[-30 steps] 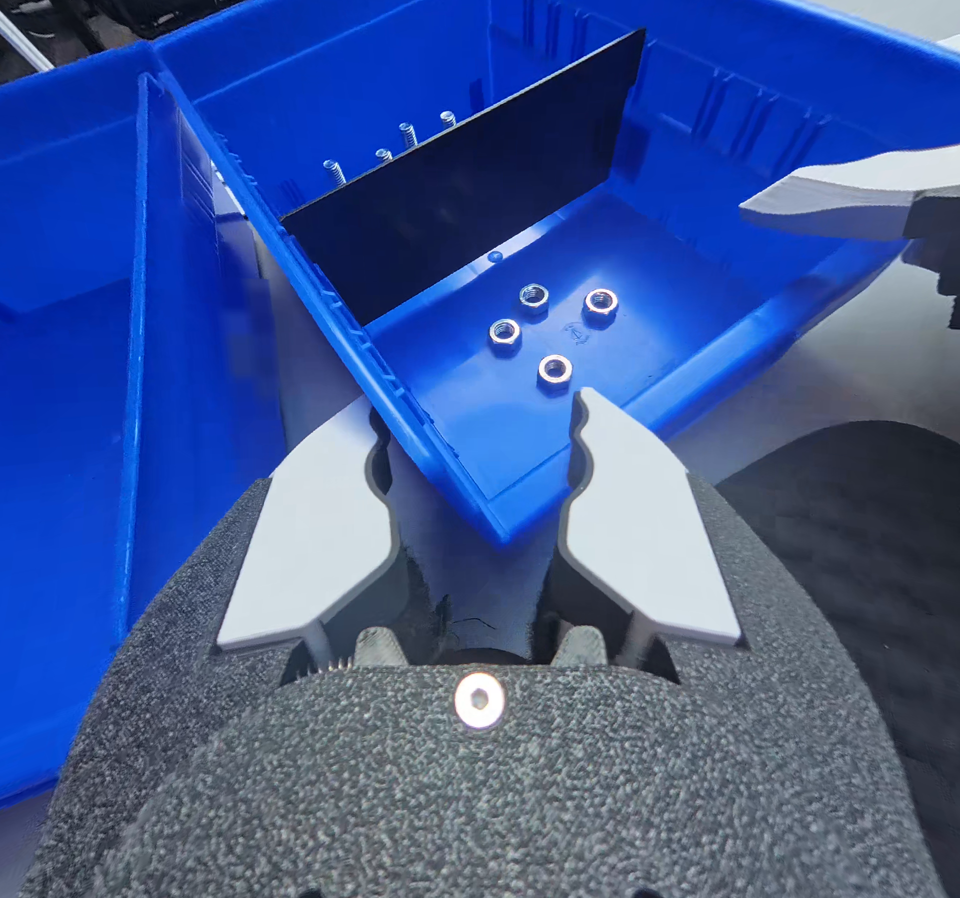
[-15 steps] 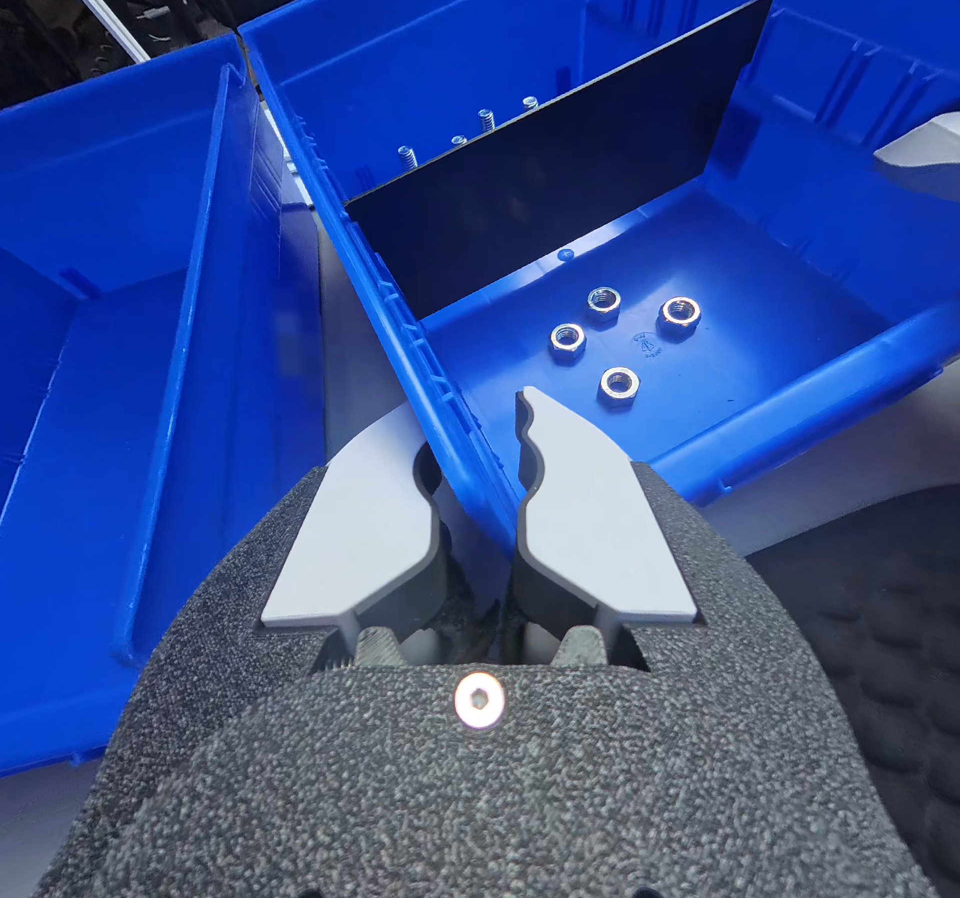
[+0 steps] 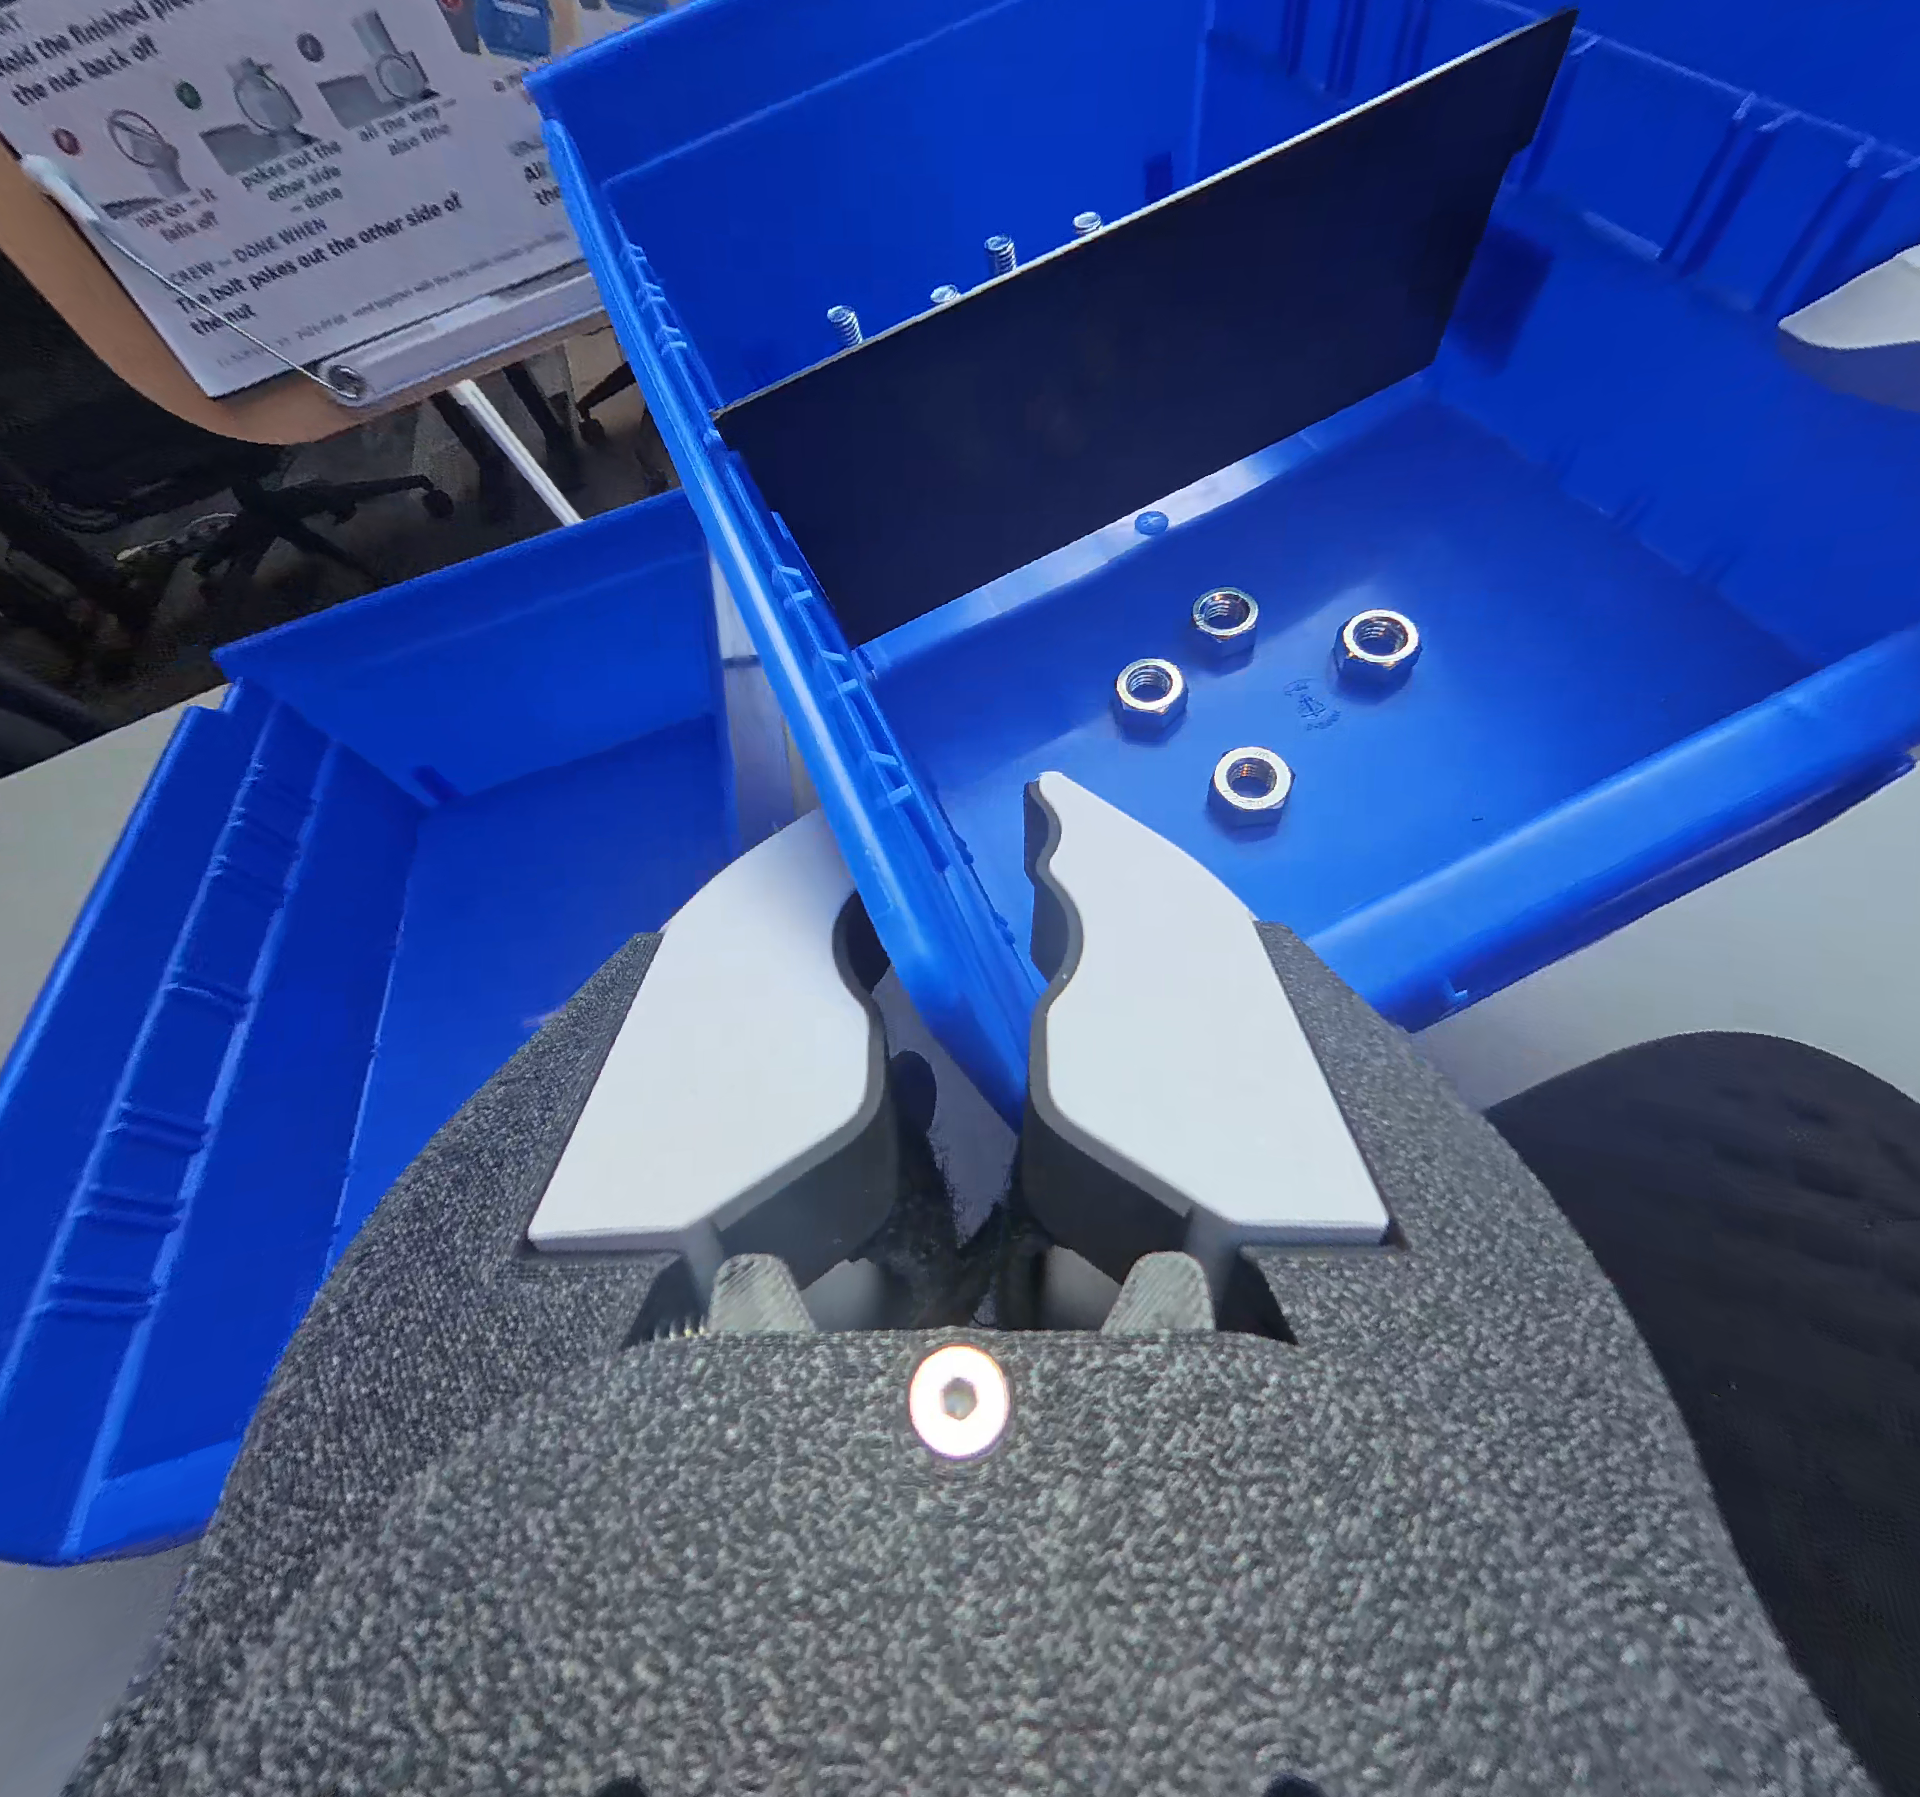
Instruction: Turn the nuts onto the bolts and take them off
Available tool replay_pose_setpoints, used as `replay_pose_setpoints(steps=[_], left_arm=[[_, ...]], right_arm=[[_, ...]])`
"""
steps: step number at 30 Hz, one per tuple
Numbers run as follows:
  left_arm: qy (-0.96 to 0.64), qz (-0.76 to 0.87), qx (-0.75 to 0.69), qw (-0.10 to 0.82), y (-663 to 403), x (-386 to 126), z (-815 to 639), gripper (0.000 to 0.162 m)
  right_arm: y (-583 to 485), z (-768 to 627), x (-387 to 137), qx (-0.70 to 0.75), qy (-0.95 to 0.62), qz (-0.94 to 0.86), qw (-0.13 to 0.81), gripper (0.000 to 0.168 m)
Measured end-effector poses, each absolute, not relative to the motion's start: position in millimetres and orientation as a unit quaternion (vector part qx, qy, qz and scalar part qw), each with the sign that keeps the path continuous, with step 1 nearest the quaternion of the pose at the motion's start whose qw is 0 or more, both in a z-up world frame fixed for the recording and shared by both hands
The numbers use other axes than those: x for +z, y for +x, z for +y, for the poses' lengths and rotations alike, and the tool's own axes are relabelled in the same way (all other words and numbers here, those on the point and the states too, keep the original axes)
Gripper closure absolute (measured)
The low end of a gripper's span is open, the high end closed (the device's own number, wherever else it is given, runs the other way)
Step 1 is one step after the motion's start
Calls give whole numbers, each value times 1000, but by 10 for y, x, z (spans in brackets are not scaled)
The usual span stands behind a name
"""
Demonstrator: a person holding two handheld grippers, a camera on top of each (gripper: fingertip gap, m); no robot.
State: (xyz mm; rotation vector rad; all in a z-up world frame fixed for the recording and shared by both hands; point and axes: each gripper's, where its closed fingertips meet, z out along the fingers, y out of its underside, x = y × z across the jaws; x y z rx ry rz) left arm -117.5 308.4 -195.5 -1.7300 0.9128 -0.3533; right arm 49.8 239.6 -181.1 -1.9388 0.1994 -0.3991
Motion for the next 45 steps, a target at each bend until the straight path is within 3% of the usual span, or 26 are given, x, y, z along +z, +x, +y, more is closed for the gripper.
replay_pose_setpoints(steps=[9,25,33,45], left_arm=[[-736,340,-92,578,-2299,-1550,3415,140],[-789,195,22,582,-5138,-1585,3858,141],[-809,145,49,568,-6016,-1898,3923,142],[-834,129,12,537,-6194,-2699,4070,143]], right_arm=[[-584,2962,-1529,-114,-806,45,579,163],[-3379,4072,-1673,18,-808,-101,580,160],[-4225,4306,-2054,48,-814,-139,563,160],[-4349,4402,-2694,9,-835,-150,529,160]])
